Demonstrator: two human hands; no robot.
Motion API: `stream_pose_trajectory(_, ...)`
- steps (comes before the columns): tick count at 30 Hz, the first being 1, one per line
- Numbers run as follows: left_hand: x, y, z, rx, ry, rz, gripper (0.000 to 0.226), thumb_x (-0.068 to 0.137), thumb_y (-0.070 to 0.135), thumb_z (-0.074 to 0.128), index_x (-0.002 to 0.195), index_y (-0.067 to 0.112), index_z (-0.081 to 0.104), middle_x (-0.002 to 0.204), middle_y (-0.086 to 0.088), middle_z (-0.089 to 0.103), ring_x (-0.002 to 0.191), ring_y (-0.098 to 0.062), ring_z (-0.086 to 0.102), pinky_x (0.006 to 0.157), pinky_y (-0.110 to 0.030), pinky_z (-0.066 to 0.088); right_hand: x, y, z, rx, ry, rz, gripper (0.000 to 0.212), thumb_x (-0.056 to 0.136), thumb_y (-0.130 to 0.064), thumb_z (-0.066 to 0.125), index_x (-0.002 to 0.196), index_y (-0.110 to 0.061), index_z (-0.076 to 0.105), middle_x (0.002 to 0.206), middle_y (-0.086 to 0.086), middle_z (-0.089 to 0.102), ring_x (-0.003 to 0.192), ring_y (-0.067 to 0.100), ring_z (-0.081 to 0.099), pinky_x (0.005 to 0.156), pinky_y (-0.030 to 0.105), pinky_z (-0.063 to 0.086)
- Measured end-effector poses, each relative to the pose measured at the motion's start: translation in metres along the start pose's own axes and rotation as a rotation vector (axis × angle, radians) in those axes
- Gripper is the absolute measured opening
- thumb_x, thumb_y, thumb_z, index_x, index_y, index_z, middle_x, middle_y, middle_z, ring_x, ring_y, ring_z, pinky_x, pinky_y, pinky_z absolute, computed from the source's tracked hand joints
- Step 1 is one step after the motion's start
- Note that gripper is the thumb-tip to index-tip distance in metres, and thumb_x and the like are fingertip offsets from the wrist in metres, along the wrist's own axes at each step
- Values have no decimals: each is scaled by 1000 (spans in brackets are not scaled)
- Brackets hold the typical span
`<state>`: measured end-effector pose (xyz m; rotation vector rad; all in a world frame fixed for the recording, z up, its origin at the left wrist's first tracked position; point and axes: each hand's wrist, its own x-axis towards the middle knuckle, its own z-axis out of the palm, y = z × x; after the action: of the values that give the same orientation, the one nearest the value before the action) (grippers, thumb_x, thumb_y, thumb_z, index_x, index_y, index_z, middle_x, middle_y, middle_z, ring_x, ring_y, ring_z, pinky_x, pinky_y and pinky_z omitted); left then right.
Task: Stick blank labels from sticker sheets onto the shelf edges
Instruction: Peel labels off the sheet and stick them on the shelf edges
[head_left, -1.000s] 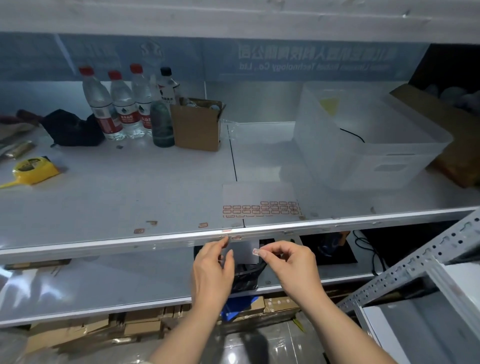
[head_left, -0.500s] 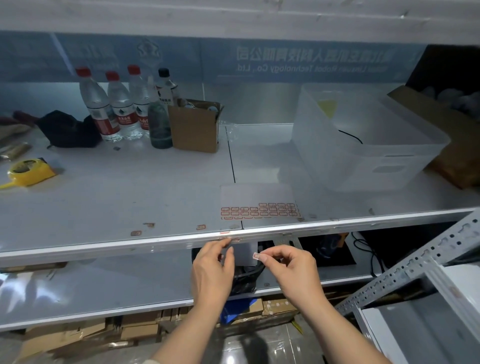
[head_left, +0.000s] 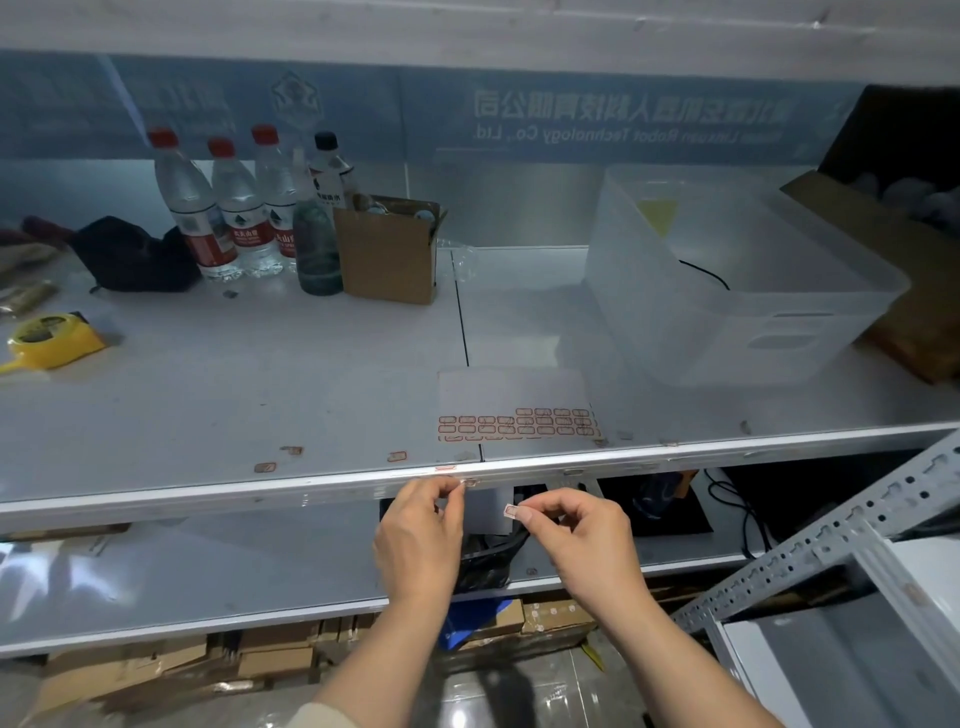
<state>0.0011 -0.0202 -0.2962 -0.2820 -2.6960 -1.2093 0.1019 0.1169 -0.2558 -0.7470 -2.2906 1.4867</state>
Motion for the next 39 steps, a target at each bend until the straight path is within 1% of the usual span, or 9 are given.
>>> stream_pose_trajectory(2, 1, -1, 0, 33, 15, 44, 4, 87, 28, 81, 87, 24, 79, 83, 12, 72, 63, -12, 63, 59, -20, 38, 2, 1, -1, 11, 8, 6, 8, 82, -31, 83, 77, -36, 79, 81, -23, 77, 79, -4, 69, 70, 16, 53)
stream_pose_trajectory(7, 0, -1, 0, 85, 48, 124, 13, 80, 23, 87, 76, 24, 75, 76, 11, 72, 54, -18, 65, 52, -21, 39, 4, 2, -1, 47, 27, 18, 9, 80, -32, 85, 73, -34, 79, 72, -19, 76, 63, -4, 64, 63, 19, 48)
stream_pose_trajectory(12, -2, -7, 3, 106, 48, 173, 15, 78, 22, 89, 76, 24, 74, 83, 13, 74, 50, -14, 66, 50, -22, 43, 5, 4, -1, 56, 18, 22, 8, 80, -32, 85, 74, -34, 79, 75, -18, 77, 68, -2, 67, 65, 19, 51)
stream_pose_trajectory(20, -4, -11, 9, 124, 74, 276, 21, 74, 19, 90, 76, 24, 71, 75, 13, 68, 47, -12, 57, 49, -18, 33, 4, 6, -3, 36, 6, 10, 13, 81, -30, 85, 73, -37, 77, 79, -21, 77, 76, -2, 69, 68, 16, 52)
stream_pose_trajectory(24, -8, -11, 9, 28, 21, 164, 20, 77, 17, 86, 78, 26, 68, 64, 19, 56, 49, 2, 47, 52, -5, 26, 4, 6, -4, 32, 7, 10, 11, 81, -32, 85, 74, -37, 78, 79, -23, 76, 77, -3, 69, 66, 13, 50)
stream_pose_trajectory(25, -8, -11, 9, -17, -10, 126, 19, 80, 18, 84, 79, 28, 68, 64, 20, 56, 50, 2, 50, 52, -3, 28, 5, 6, -4, 33, 10, 8, 10, 81, -33, 85, 74, -37, 78, 79, -23, 76, 77, -3, 69, 65, 12, 50)
stream_pose_trajectory(29, -10, -5, 7, -314, -156, 25, 23, 88, 19, 80, 81, 35, 65, 65, 11, 66, 63, -3, 64, 56, -10, 49, 7, 5, -6, 71, 27, 12, 6, 81, -32, 85, 78, -32, 80, 75, -18, 77, 65, -2, 66, 61, 14, 48)
stream_pose_trajectory(34, -6, 11, -5, -496, -213, 40, 21, 87, 17, 79, 83, 35, 69, 71, 15, 69, 60, -1, 58, 59, -13, 50, 8, -1, -14, 76, 5, -16, 5, 82, -30, 84, 80, -31, 80, 72, -21, 74, 59, -6, 62, 56, 11, 45)
stream_pose_trajectory(39, -6, 27, -19, -549, -311, 125, 21, 89, 19, 78, 94, 38, 70, 79, 15, 71, 66, 0, 60, 64, -14, 52, 7, -13, -24, 91, 11, -50, 5, 83, -23, 83, 84, -27, 82, 75, -17, 76, 63, -4, 62, 61, 15, 48)
